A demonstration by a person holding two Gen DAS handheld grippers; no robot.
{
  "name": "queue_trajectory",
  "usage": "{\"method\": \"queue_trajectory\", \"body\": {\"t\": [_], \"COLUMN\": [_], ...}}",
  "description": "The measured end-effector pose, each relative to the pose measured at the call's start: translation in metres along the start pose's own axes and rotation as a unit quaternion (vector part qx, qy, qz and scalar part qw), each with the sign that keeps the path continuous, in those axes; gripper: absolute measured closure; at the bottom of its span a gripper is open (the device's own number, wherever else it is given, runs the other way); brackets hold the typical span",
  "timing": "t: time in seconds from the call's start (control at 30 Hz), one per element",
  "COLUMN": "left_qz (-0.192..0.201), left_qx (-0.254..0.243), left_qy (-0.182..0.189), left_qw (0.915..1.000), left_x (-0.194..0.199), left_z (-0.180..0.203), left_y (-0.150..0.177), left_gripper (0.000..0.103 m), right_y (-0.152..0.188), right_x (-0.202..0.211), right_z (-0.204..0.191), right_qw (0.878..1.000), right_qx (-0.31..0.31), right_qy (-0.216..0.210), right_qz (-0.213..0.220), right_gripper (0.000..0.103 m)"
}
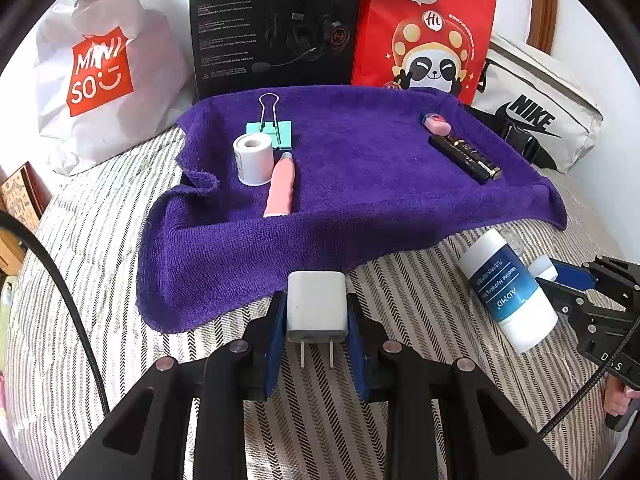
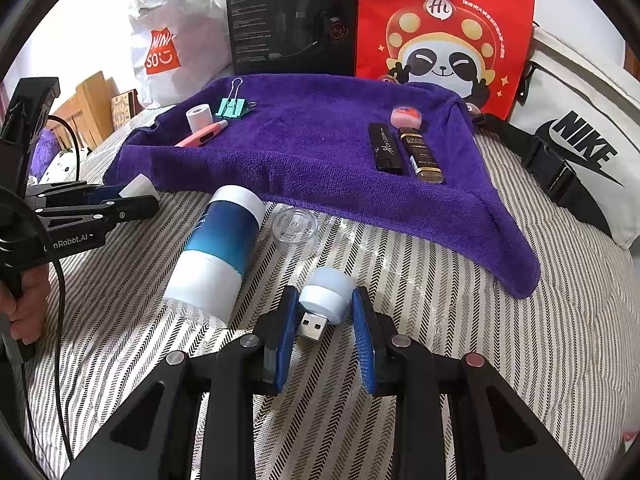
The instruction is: Organize rigid objects
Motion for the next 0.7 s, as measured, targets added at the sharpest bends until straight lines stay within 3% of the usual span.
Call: {"method": "queue_trajectory", "body": {"t": [0.47, 0.7], "left_qz": [-0.001, 0.004], "left_qx": [-0.002, 0.01], "left_qy": [-0.002, 0.013], "left_qw": [1.0, 0.9999], "left_x": [-0.0004, 0.0006], "left_z": [0.0003, -0.0023], "left_y": [0.0004, 0.0004], "left_gripper": [0.077, 0.077], "right_y": [0.0002, 0.0001], "right_x": [-0.0003, -0.0002], "right_z": [0.001, 0.0013], "right_qw": [1.0, 1.0], "right_qx": [-0.001, -0.001], "right_qy": [-0.001, -0.002], "right_qz": [0.0, 0.0], "right_gripper": [0.075, 0.075]}}
Point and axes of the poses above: each gripper's, at about its wrist camera, not at the fingertips, and x roughly against the way its jaws point, z to its right, y to its underside, the point moved 8 cm from there along -x, roughly the way its jaws point, and after that the axes turned 15 degrees about y, right-handed, at the moved point
